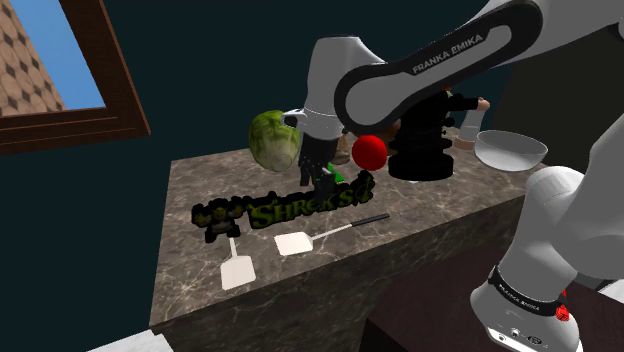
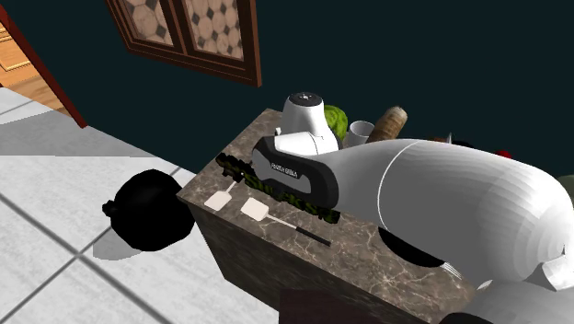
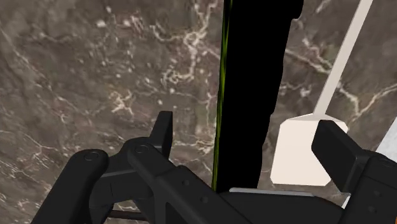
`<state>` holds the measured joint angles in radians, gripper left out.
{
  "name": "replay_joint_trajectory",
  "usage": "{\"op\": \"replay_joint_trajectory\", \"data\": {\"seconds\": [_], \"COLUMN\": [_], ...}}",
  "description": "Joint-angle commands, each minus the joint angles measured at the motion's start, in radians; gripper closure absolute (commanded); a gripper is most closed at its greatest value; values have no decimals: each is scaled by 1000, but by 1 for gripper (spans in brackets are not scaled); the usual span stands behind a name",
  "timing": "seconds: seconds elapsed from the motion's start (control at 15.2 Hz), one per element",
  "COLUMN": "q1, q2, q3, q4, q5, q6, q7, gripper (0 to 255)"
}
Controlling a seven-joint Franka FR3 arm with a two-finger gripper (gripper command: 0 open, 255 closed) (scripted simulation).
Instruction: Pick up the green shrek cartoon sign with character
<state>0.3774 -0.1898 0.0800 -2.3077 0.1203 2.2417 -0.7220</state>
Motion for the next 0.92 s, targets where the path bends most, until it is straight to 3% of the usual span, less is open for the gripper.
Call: {"op": "replay_joint_trajectory", "data": {"seconds": [0.0, 0.59, 0.86], "q1": [0, 0, -1], "q2": [1, 1, -19], "q3": [0, 0, -1], "q4": [-3, -3, 32], "q5": [0, 0, -3], "q6": [5, 4, -51], "q7": [-1, -1, 4], "gripper": [255, 255, 255]}}
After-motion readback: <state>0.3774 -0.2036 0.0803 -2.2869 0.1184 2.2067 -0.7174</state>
